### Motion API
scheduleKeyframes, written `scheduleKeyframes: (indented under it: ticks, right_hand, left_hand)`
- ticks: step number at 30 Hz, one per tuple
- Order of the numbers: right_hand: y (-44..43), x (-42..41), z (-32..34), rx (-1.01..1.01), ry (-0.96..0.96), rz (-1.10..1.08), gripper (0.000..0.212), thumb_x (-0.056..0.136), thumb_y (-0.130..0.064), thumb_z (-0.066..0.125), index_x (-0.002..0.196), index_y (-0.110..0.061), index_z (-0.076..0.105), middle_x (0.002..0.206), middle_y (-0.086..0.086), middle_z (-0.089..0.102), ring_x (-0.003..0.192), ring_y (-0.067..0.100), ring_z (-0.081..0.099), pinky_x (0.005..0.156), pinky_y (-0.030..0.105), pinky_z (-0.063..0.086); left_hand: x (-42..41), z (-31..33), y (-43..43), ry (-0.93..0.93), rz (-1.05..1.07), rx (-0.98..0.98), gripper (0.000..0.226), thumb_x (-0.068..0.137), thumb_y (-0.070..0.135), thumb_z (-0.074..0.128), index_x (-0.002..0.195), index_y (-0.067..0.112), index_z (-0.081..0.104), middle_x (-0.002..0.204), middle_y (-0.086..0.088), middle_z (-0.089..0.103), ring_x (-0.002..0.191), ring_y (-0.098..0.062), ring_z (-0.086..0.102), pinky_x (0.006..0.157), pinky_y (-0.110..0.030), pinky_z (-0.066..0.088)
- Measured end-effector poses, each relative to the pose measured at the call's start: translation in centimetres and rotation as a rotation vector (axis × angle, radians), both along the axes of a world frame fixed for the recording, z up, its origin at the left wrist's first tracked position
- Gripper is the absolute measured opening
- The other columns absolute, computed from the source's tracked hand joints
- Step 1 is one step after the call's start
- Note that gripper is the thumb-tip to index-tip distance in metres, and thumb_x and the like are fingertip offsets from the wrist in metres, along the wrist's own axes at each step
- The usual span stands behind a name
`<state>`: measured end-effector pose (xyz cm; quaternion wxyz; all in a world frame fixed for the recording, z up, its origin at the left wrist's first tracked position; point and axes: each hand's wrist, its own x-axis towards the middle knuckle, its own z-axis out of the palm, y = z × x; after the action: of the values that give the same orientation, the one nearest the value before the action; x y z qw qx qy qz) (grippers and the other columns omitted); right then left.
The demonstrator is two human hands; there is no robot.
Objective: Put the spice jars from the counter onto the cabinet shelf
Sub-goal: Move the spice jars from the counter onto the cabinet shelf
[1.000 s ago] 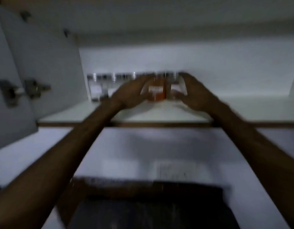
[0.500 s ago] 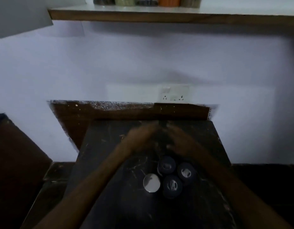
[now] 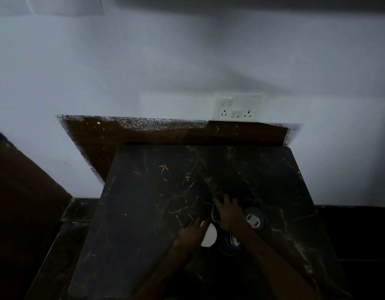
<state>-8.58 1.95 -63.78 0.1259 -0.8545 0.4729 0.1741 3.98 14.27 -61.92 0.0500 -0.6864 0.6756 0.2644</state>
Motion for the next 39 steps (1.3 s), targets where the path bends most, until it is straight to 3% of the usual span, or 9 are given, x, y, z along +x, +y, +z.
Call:
scheduleKeyframes:
  ticks: [5, 8, 11, 15, 22, 26, 30, 36, 39]
  right_hand:
    - [-0.8, -0.3, 1.4, 0.019, -0.098, -0.048, 0.093, 0.079, -0.051, 0.069, 0.152, -0.022, 0.017, 0.153, 0.013, 0.026, 0.134, 0.038, 0.034, 0.107, 0.049, 0.039]
    - [-1.8, -0.8, 6.2, 0.038, -0.197, -0.07, 0.101, 0.074, -0.054, 0.071, 0.152, -0.021, 0.014, 0.155, 0.012, 0.024, 0.137, 0.038, 0.032, 0.11, 0.05, 0.036]
    - [-3.0, -2.3, 15.5, -0.041, -0.384, -0.046, 0.108, 0.068, -0.061, 0.072, 0.152, -0.019, 0.017, 0.153, 0.009, 0.03, 0.136, 0.035, 0.035, 0.108, 0.047, 0.038]
    - [-3.4, -5.7, 31.8, -0.255, -0.623, 0.013, 0.079, 0.056, -0.066, 0.07, 0.123, -0.035, 0.041, 0.12, -0.003, 0.052, 0.105, 0.017, 0.056, 0.081, 0.027, 0.047]
    - [-3.1, -12.0, 55.5, -0.645, -0.821, 0.078, 0.054, 0.062, -0.063, 0.068, 0.11, -0.043, 0.055, 0.108, -0.014, 0.054, 0.092, -0.001, 0.056, 0.071, 0.015, 0.041]
    - [-7.7, -13.5, 60.9, -0.719, -0.851, 0.018, 0.043, 0.068, -0.051, 0.076, 0.106, -0.039, 0.059, 0.117, -0.006, 0.05, 0.094, 0.005, 0.054, 0.07, 0.014, 0.039]
    - [-13.8, -13.9, 61.8, -0.749, -0.818, -0.006, 0.042, 0.07, -0.042, 0.079, 0.105, -0.029, 0.06, 0.117, 0.003, 0.049, 0.098, 0.017, 0.052, 0.075, 0.022, 0.04]
    - [-22.4, -14.3, 59.5, -0.681, -0.899, 0.012, 0.038, 0.075, -0.037, 0.076, 0.102, -0.021, 0.056, 0.105, 0.003, 0.05, 0.083, 0.008, 0.051, 0.068, 0.022, 0.043]
    - [-25.6, -14.4, 58.8, -0.66, -0.969, 0.015, 0.036, 0.076, -0.031, 0.076, 0.101, -0.015, 0.054, 0.103, 0.004, 0.051, 0.087, 0.014, 0.051, 0.071, 0.025, 0.044]
  left_hand:
    - [0.7, 0.6, -1.6, 0.031, 0.059, -0.078, 0.087, 0.08, 0.044, 0.07, 0.15, 0.024, 0.022, 0.151, -0.006, 0.034, 0.132, -0.026, 0.043, 0.103, -0.044, 0.045]
    - [2.1, 4.9, -3.1, 0.088, 0.113, -0.22, 0.092, 0.074, 0.058, 0.069, 0.148, 0.028, 0.024, 0.146, -0.001, 0.042, 0.127, -0.023, 0.05, 0.101, -0.041, 0.047]
    - [3.8, 13.6, -4.7, 0.15, 0.136, -0.445, 0.087, 0.066, 0.07, 0.066, 0.139, 0.037, 0.033, 0.136, 0.009, 0.052, 0.12, -0.015, 0.056, 0.096, -0.034, 0.049]
    - [4.7, 27.7, -5.5, 0.227, 0.083, -0.806, 0.087, 0.062, 0.081, 0.063, 0.135, 0.042, 0.037, 0.13, 0.016, 0.058, 0.112, -0.006, 0.058, 0.091, -0.024, 0.048]
    - [1.5, 49.8, -8.4, 0.366, -0.029, -1.248, 0.074, 0.061, 0.084, 0.06, 0.123, 0.048, 0.043, 0.122, 0.019, 0.062, 0.102, -0.006, 0.061, 0.079, -0.031, 0.053]
    - [-0.8, 56.3, -13.6, 0.305, -0.025, -1.24, 0.065, 0.065, 0.08, 0.062, 0.113, 0.04, 0.045, 0.117, 0.009, 0.065, 0.095, -0.016, 0.063, 0.07, -0.03, 0.05]
    - [-2.6, 59.2, -20.5, 0.261, -0.024, -1.136, 0.068, 0.065, 0.075, 0.066, 0.114, 0.034, 0.044, 0.121, -0.004, 0.065, 0.094, -0.021, 0.062, 0.078, -0.035, 0.054]
    - [-4.5, 58.7, -29.6, 0.305, -0.056, -1.001, 0.055, 0.073, 0.063, 0.071, 0.111, 0.03, 0.048, 0.108, 0.001, 0.063, 0.09, -0.018, 0.063, 0.077, -0.042, 0.059]
    - [-4.9, 59.1, -32.6, 0.222, -0.116, -0.989, 0.046, 0.081, 0.053, 0.068, 0.116, 0.028, 0.051, 0.114, 0.0, 0.058, 0.097, -0.016, 0.06, 0.079, -0.034, 0.056]
